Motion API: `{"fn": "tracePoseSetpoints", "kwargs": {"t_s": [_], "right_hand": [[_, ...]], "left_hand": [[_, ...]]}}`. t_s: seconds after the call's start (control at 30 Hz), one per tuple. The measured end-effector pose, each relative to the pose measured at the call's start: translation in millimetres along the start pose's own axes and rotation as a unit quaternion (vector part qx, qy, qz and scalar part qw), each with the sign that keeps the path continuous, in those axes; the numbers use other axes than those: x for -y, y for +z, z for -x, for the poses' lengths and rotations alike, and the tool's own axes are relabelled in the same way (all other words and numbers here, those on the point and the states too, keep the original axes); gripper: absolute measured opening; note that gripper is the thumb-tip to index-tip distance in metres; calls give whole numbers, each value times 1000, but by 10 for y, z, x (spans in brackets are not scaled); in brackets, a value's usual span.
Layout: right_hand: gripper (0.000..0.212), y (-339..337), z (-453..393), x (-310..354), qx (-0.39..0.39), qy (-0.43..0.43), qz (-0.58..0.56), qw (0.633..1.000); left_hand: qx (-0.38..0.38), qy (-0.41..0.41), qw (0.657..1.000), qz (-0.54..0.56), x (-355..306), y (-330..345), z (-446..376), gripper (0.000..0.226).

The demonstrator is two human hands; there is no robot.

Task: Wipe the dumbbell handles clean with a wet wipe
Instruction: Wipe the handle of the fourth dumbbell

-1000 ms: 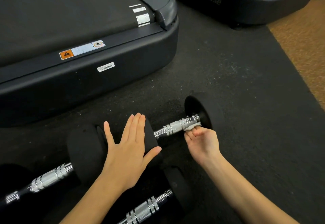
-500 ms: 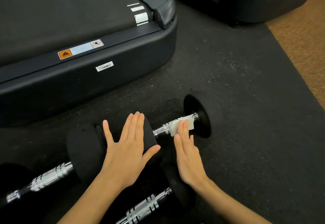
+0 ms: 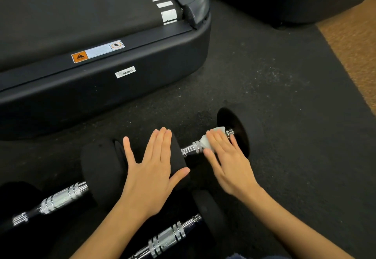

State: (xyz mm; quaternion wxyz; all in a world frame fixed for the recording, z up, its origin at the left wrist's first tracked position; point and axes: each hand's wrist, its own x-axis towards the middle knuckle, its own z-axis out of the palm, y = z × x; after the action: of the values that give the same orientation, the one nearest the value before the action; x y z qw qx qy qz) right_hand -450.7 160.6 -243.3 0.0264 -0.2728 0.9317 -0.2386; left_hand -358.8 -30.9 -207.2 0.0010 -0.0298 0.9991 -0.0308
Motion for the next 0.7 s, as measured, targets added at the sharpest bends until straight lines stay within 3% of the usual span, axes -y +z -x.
{"fn": "tracePoseSetpoints", "kwargs": {"t_s": [0.07, 0.2, 0.33, 0.5, 0.7], "right_hand": [[74, -6, -42, 47, 0, 8, -28, 1000], [57, 48, 48, 124, 36, -65, -45, 996], [55, 8, -80, 92, -17, -39, -25, 999], [42, 103, -61, 266, 63, -143, -125, 980], [42, 50, -97, 85, 31, -168, -61, 983]], "left_hand": [[2, 1, 1000, 1, 7, -7, -12, 88], [2, 0, 1000, 2, 22, -14, -19, 88], [6, -1, 1000, 0, 16, -23, -20, 88], [12, 1, 1000, -1, 33, -20, -30, 88], [20, 0, 1000, 2, 29, -22, -30, 88]]}}
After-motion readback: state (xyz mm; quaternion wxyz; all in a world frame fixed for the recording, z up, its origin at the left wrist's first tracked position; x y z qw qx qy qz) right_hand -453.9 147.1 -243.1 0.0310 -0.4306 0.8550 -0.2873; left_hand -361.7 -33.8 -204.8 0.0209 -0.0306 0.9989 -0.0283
